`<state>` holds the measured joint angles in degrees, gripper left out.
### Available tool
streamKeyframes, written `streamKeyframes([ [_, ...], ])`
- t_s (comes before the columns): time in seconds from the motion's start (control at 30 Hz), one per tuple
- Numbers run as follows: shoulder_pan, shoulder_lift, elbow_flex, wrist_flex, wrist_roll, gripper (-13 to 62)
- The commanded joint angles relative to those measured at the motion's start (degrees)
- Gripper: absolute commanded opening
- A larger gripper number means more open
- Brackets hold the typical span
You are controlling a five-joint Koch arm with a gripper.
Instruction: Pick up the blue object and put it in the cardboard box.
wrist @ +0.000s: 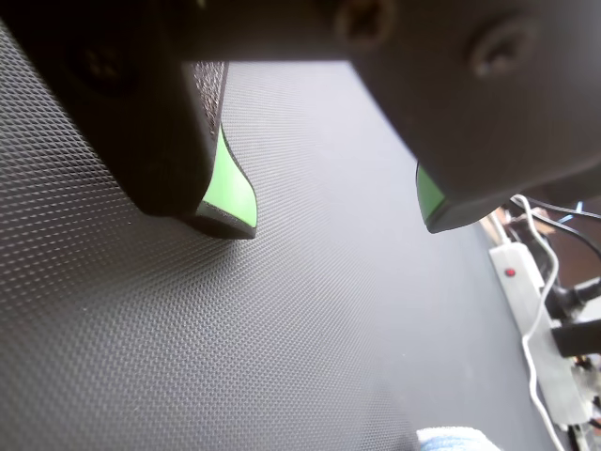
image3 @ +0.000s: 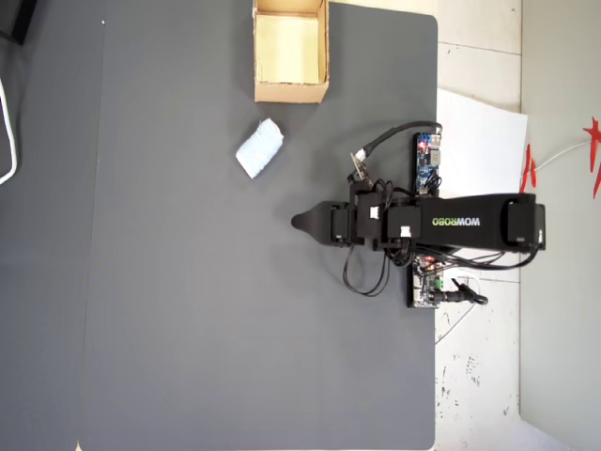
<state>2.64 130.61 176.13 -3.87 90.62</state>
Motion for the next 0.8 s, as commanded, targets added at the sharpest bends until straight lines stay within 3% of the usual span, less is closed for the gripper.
streamKeyframes([
  [0.0, 0.2, 4.9, -0.8, 1.1, -1.7, 33.8],
  [0.33, 1.5, 4.5, -9.1, 3.6, -13.1, 33.2],
  [0.77, 4.6, -1.2, -22.8, 14.0, -14.3, 33.2],
])
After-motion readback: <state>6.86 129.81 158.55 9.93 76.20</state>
